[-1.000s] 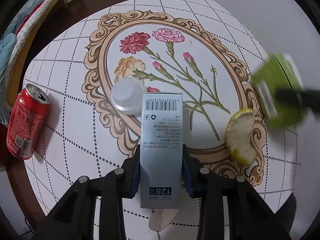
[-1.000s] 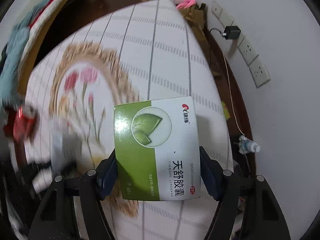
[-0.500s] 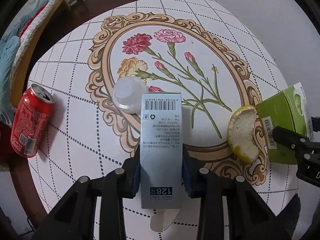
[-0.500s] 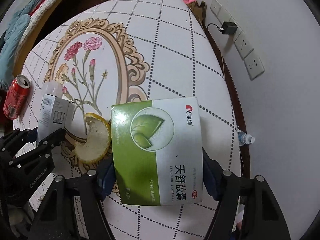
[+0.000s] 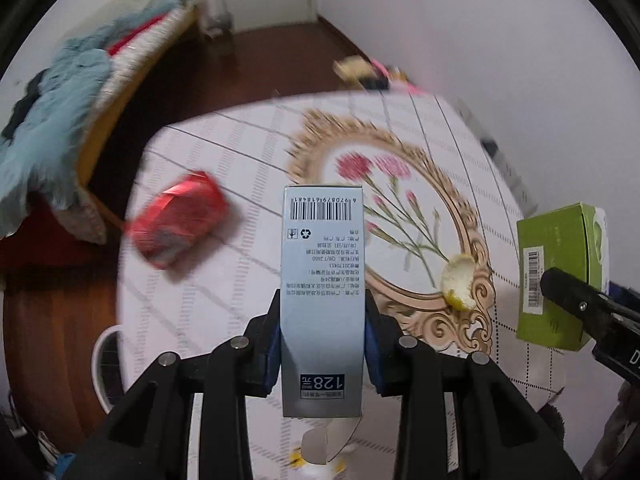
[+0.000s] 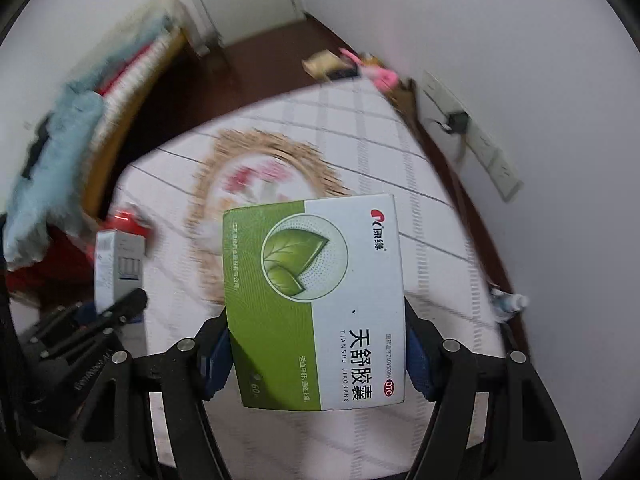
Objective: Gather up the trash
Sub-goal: 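Carry both boxes over the white bin and open both tools to drop them, then move the left tool to the red Coke can while the right tool approaches the orange peel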
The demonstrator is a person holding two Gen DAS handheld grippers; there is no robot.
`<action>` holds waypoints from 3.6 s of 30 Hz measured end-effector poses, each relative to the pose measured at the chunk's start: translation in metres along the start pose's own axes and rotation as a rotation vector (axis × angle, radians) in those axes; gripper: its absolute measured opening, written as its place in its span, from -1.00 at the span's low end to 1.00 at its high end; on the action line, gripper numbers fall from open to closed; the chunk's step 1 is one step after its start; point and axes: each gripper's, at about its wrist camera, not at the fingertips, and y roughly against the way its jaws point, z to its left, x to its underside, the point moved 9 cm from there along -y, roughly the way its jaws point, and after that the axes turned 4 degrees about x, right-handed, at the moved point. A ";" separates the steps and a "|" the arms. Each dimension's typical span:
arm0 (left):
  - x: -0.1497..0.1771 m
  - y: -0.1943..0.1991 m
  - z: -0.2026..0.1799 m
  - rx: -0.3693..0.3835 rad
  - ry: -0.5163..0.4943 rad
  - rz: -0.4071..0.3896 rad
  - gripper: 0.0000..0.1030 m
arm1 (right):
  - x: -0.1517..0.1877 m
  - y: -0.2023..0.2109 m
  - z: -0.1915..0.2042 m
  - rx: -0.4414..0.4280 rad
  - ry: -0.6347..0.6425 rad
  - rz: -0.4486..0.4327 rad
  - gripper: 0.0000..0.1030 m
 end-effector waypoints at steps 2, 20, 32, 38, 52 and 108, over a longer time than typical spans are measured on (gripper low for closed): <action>-0.001 0.028 0.026 -0.017 0.022 -0.048 -0.41 | 0.002 0.018 0.030 -0.055 0.009 -0.031 0.40; 0.103 0.124 0.344 -0.175 0.382 -0.062 -0.40 | 0.120 0.004 0.417 -0.368 0.446 0.114 0.40; 0.198 -0.004 0.433 -0.051 0.614 0.253 0.30 | 0.199 -0.151 0.498 -0.249 0.555 0.414 0.41; 0.214 -0.006 0.461 -0.073 0.689 0.248 0.80 | 0.218 -0.187 0.521 -0.224 0.595 0.516 0.51; 0.241 0.030 0.467 -0.257 0.693 0.215 0.93 | 0.231 -0.181 0.517 -0.107 0.760 0.504 1.00; -0.066 -0.111 0.137 -0.336 -0.375 0.165 0.93 | -0.003 -0.115 -0.006 0.070 -0.295 0.146 0.86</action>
